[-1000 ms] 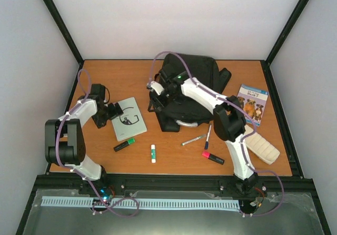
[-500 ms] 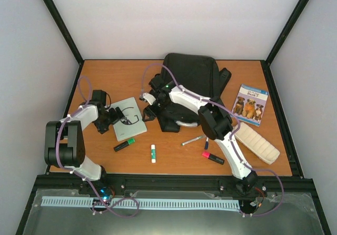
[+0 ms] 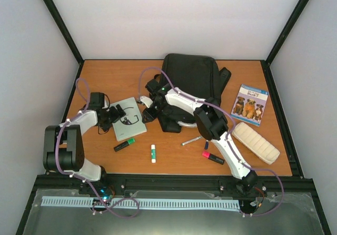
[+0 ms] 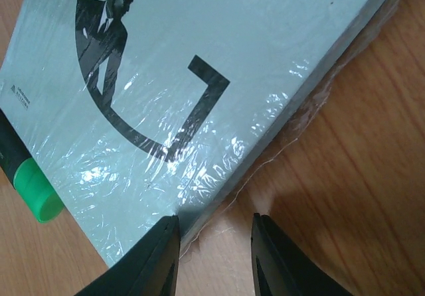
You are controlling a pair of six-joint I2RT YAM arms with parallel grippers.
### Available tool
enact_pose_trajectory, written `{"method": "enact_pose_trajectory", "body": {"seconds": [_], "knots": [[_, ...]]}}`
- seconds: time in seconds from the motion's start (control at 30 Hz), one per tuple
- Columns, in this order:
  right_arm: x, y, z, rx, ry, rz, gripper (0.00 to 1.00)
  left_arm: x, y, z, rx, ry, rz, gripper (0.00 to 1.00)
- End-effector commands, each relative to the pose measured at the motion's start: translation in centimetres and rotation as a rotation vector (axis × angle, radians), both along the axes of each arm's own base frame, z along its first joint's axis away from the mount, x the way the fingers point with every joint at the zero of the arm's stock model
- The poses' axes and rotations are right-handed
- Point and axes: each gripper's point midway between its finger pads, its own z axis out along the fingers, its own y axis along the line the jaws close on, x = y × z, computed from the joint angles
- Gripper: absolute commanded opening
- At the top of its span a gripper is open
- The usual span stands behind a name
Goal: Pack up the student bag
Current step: Pick up the book from the center of the board.
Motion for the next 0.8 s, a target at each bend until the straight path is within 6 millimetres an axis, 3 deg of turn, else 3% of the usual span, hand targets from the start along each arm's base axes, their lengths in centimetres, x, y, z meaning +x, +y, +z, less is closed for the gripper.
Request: {"method": "enact_pose_trajectory", "body": {"seconds": [0.0,0.2,0.37,0.53,0.77], "knots": [[-1.1,-1.7,-6.1,-0.155,0.046,-0.008,0.32,-2.1,-3.7,-3.0,-0.218,0.085,-0.067,0.99],[-1.2,-1.7,-7.1,-0.17,0.061,0.001,0.31,-1.0,-5.7,-1.0,-0.343,-0.004,-0.106,0.99],[-1.4,-1.9,-7.7,-0.18,0.071,0.01,0.32,0.2,-6.7,3.7,-0.406,-0.144,-0.14,0.94],[-1.5,-1.7,-7.5,-0.17,0.077,0.017,0.32,-0.3,-7.7,7.3,-0.472,-0.198,-0.171,0.9],[-1.5,-1.6,-6.8,-0.157,0.073,0.019,0.34,-1.6,-8.2,6.9,-0.509,-0.143,-0.183,0.79]]}}
